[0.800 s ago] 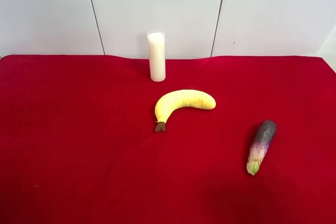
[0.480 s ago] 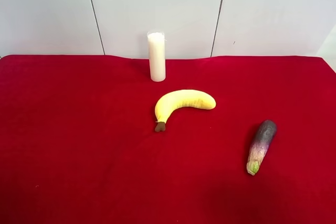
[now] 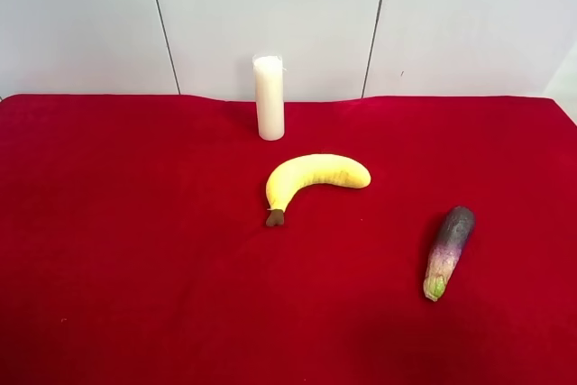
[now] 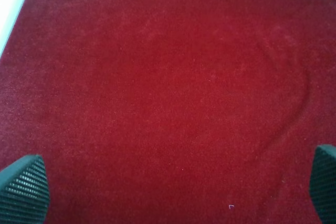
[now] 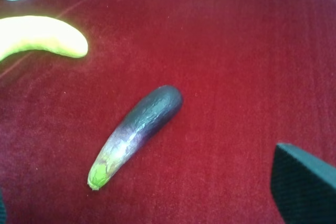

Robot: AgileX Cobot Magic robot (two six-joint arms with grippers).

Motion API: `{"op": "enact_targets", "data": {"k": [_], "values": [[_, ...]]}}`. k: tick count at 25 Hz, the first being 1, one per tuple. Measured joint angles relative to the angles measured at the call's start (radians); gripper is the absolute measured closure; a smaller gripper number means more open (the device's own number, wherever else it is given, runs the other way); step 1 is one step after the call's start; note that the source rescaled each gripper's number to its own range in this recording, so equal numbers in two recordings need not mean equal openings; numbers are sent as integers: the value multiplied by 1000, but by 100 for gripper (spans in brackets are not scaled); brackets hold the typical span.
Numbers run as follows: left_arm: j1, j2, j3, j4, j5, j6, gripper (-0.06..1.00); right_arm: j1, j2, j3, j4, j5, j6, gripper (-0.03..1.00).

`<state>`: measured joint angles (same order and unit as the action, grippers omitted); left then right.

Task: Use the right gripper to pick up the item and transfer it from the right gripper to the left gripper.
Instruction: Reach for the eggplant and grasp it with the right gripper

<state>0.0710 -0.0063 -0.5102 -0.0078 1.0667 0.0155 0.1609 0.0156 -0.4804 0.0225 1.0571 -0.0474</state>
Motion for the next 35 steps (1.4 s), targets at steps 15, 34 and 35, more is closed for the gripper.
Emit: {"op": "enact_targets", "data": {"k": [15,34,35], "values": [[0,0,0,0,0,0,-6,0,273,-125,5,0,-24,-3],[0,0,0,-1,0,0,-6,94,933,-343,-65,-36,-540,-3],[0,0,0,-1,0,0,-6,97,959,-343,-71,-41,-579,-3]]}}
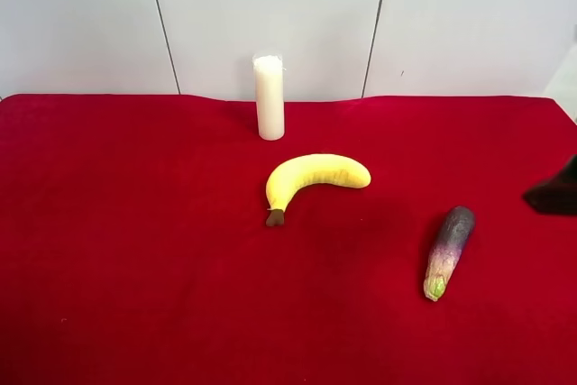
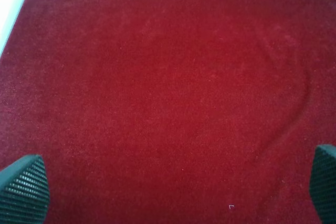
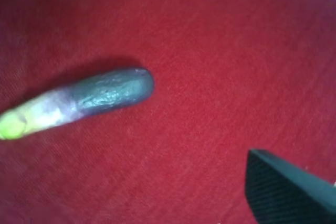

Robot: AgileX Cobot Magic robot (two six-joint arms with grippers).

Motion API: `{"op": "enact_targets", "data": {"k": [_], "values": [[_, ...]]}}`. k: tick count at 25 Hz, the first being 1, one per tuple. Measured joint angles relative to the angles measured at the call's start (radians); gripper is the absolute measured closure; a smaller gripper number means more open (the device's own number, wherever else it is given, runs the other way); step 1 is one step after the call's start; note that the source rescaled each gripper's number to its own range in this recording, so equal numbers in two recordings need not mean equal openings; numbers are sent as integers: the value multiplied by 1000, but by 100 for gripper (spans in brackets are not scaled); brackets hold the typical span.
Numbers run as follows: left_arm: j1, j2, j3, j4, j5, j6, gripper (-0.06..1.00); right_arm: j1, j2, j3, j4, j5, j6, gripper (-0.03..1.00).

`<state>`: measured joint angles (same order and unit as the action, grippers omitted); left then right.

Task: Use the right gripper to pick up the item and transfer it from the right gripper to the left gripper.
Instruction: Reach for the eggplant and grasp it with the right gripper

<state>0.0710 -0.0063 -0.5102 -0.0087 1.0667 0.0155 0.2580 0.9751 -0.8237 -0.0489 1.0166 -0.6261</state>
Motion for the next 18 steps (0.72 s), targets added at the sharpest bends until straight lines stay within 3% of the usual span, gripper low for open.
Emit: {"op": "enact_targets", "data": {"k": [12,18], "values": [[0,0,0,0,0,0,-6,6,185,0,-55,-56,-471,-3],[0,0,0,0,0,0,-6,6,236,0,-152,-64,-602,-3]]}}
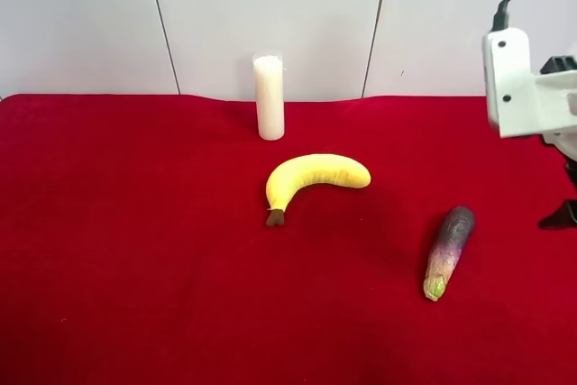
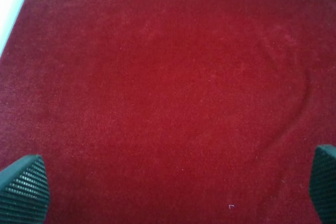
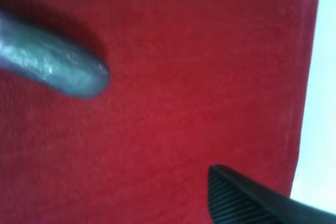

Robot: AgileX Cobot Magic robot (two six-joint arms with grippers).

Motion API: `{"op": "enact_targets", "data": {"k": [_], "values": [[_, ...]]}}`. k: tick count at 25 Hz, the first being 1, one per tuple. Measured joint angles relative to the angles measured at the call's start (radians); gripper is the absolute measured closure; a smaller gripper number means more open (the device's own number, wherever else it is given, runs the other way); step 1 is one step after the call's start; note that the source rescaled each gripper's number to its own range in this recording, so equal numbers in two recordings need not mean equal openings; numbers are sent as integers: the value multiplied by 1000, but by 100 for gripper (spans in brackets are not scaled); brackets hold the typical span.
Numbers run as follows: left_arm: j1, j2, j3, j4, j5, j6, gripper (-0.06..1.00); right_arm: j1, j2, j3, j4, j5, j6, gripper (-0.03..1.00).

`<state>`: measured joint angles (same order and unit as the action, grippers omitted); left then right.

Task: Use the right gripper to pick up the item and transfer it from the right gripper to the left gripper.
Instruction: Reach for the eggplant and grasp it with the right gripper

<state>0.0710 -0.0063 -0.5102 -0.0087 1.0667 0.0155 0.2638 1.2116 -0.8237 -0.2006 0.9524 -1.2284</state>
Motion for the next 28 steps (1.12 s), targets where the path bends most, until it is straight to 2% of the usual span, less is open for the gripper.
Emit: {"op": "enact_targets", "data": {"k": [10,20,28], "values": [[0,0,0,1,0,0,-6,0,116,0,-24,-29,-79,-3],[0,0,0,1,0,0,-6,0,210,0,-117,-57,-121,-3],[0,0,0,1,0,0,-6,0,337,0,-152,-120,-175,-3]]}}
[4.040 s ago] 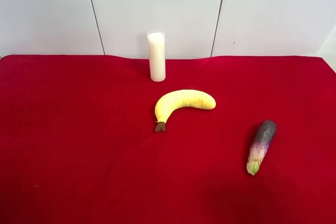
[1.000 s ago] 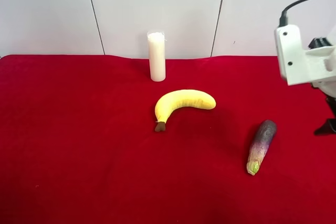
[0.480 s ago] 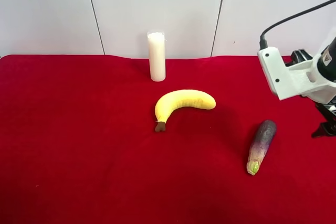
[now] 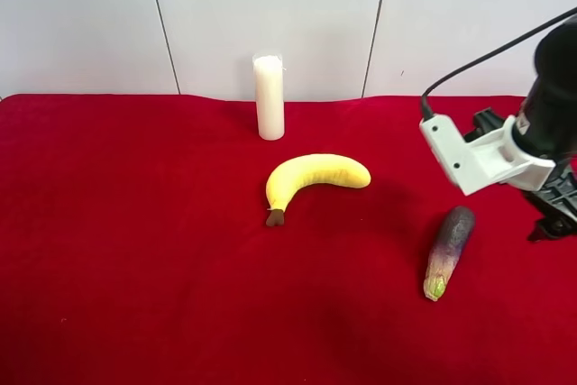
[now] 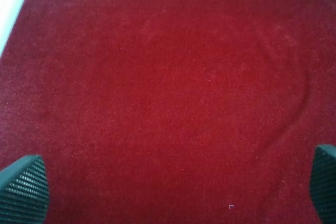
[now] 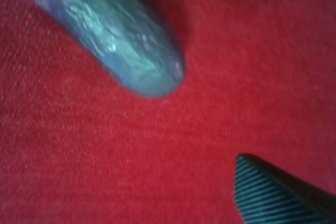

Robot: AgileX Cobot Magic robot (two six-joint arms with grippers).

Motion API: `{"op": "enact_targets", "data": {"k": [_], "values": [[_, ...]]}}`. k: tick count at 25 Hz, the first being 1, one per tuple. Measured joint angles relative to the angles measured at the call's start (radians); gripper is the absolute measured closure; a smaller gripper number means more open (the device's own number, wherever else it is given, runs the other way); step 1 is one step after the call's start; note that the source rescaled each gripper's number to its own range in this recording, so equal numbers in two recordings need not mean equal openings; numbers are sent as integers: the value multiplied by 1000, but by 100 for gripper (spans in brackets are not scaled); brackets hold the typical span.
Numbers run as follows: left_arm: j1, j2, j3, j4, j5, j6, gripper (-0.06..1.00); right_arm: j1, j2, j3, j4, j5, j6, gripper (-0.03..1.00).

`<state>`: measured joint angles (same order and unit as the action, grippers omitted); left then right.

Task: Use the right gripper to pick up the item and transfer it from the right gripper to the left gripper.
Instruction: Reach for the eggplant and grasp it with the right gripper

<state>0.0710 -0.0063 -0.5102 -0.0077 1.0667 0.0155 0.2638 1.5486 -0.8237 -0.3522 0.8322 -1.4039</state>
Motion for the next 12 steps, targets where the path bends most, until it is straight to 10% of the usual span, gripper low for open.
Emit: {"op": "enact_targets", "data": {"k": [12], "values": [[0,0,0,0,0,0,-6,0,145,0,-116,-109,-34,-3]]}}
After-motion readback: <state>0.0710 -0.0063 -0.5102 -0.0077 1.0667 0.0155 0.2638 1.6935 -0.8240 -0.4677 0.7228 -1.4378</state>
